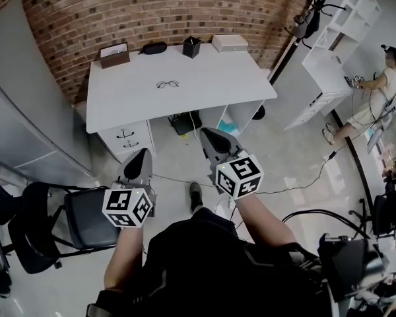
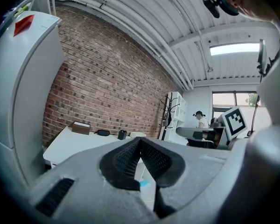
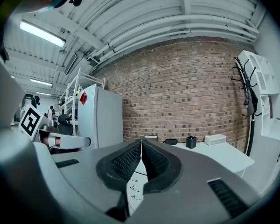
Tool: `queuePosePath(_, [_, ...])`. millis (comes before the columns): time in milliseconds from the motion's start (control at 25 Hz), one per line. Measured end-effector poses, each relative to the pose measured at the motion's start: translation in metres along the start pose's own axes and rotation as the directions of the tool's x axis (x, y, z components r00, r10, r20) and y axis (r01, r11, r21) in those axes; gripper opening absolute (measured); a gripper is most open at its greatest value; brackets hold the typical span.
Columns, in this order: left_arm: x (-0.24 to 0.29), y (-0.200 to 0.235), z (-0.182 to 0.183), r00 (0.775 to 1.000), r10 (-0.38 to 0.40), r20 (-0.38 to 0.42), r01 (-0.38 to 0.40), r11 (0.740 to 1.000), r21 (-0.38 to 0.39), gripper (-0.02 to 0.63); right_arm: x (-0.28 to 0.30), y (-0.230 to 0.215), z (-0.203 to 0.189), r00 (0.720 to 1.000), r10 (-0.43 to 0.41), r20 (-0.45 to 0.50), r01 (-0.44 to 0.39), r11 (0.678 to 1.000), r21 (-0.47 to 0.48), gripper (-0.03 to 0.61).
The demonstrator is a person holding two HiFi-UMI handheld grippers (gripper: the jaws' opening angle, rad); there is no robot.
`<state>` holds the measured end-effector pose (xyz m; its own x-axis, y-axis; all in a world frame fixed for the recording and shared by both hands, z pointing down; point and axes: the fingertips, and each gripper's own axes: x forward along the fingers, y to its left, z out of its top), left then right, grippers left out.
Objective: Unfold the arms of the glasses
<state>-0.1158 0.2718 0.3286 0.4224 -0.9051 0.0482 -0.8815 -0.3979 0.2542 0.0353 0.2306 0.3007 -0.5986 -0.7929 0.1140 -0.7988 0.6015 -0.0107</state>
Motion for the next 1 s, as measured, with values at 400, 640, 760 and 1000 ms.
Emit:
queuePosePath(400, [0.087,0.031,0.01,0.998,0.056,-0.026,-0.055,0.998,0.018,0.009,0.072,-0.066,0.007,0.999,0.046,0.008,-0.046,0.999,0.016,0.009])
queuePosePath(640, [0.16,0.042,0.009,0.994,0.074,-0.076,-0.072,0.997,0.019,0.01,0.109,-0.122,0.002,0.997,0.069,-0.015,-0.068,0.997,0.043,0.009])
queuePosePath(760, [0.191,0.045,0.007,0.99,0.096,-0.102,-0.094,0.995,0.022,0.011,0.125,-0.151,-0.001,0.996,0.084,-0.032,-0.082,0.995,0.055,0.009])
queuePosePath(1000, [0.247,0.05,0.002,0.98,0.128,-0.149,-0.123,0.991,0.043,0.011,0.151,-0.197,0.001,0.993,0.116,-0.037,-0.114,0.992,0.054,0.011])
